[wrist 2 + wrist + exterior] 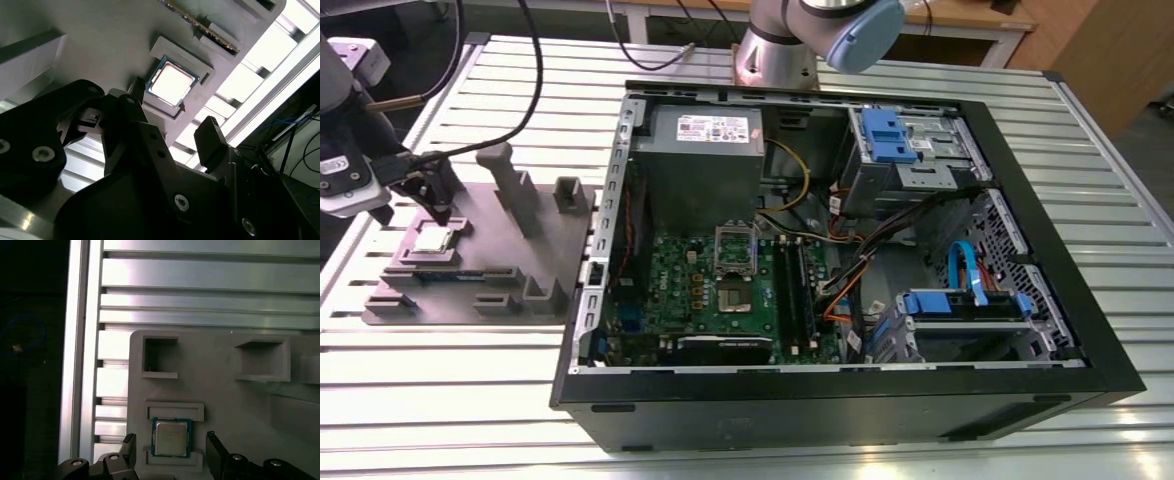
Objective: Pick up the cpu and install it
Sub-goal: 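Pick up the cpu and move it towards the insertion slot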
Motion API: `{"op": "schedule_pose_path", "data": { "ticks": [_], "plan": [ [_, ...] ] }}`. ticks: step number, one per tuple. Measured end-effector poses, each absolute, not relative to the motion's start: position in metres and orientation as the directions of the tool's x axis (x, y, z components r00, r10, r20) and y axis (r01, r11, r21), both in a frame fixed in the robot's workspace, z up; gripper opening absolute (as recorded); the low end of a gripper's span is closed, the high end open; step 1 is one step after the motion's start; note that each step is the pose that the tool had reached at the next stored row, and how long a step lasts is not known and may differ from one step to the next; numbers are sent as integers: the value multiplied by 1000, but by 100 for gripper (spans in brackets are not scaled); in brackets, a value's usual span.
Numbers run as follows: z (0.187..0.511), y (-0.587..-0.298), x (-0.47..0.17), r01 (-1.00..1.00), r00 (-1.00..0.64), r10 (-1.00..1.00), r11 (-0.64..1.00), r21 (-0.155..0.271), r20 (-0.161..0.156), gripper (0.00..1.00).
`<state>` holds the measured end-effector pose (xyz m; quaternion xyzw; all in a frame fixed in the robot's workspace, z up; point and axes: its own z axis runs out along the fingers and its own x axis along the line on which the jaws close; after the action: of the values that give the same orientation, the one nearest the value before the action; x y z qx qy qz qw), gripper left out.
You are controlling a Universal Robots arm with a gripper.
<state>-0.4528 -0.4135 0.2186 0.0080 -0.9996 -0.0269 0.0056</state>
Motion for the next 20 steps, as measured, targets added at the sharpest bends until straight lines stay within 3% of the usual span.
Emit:
{"op": "schedule_pose_path", "data": {
  "ticks": [20],
  "plan": [
    [208, -417, -453, -16, -1000, -16, 998, 54, 11, 66]
  ]
}}
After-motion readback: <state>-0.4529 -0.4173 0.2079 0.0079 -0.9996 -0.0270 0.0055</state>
